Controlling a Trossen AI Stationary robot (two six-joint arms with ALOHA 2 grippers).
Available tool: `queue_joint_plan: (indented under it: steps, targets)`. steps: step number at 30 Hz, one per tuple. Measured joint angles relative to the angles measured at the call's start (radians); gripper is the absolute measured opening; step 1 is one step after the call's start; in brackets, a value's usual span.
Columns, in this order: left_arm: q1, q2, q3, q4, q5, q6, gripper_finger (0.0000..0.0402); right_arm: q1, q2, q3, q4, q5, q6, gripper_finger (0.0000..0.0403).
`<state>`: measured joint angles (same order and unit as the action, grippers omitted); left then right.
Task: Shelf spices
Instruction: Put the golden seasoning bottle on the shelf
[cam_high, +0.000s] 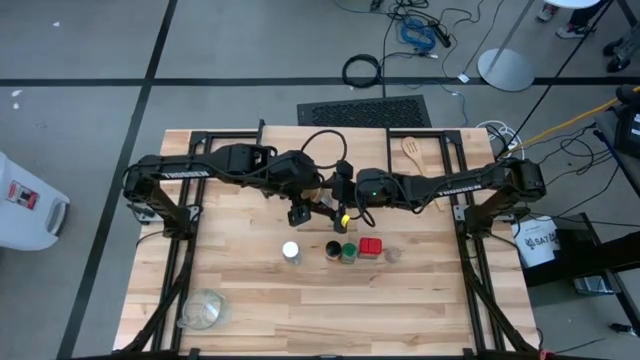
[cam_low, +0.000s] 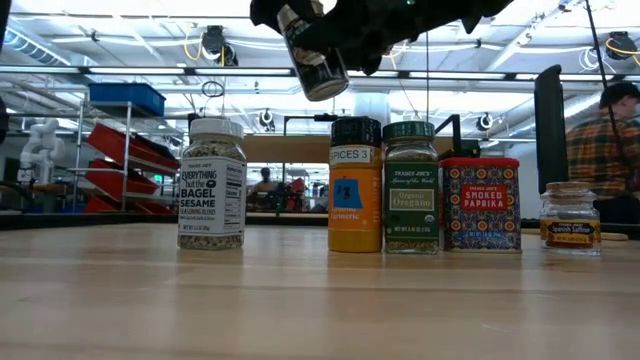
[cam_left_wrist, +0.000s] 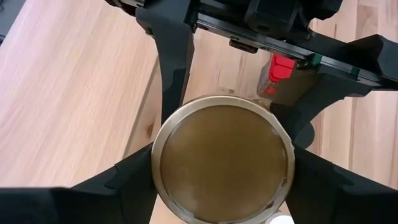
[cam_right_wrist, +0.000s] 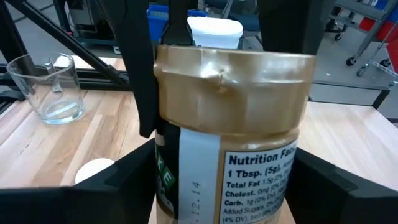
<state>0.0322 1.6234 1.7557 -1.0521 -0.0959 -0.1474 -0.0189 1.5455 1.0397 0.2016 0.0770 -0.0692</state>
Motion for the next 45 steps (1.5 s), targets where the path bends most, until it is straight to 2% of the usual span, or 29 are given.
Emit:
queue_joint_plan:
  steps: [3,11,18,26,33,37,40,45]
  targets:
    - [-0.004,0.000,-0.001,0.018,-0.026,0.000,0.0294,-0.002,-0.002,0.001,-0.008,0.000,0.000,0.0271]
    - [-0.030,-0.002,0.004,0.109,-0.148,0.026,0.0368,-0.006,0.003,-0.003,-0.050,-0.011,-0.001,0.0271]
    - [-0.049,-0.039,0.055,0.093,-0.226,-0.023,0.0375,-0.051,-0.004,-0.003,-0.079,-0.002,0.000,0.0271]
    - [-0.123,-0.146,0.058,-0.029,-0.470,-0.101,0.0376,-0.169,-0.143,-0.002,-0.200,-0.015,-0.053,0.0270]
    - [-0.215,-0.160,-0.008,-0.020,-0.627,-0.149,0.0376,-0.341,-0.332,-0.021,-0.248,-0.193,-0.126,0.0270]
    - [-0.244,-0.160,-0.076,-0.001,-0.663,-0.205,0.0376,-0.473,-0.385,-0.086,-0.220,-0.435,-0.121,0.0271]
    - [-0.267,-0.160,-0.124,0.018,-0.701,-0.253,0.0377,-0.548,-0.393,-0.140,-0.162,-0.570,-0.107,0.0271]
    - [-0.293,-0.159,-0.207,0.126,-0.723,-0.248,0.0377,-0.617,-0.390,-0.201,-0.154,-0.595,-0.126,0.0271]
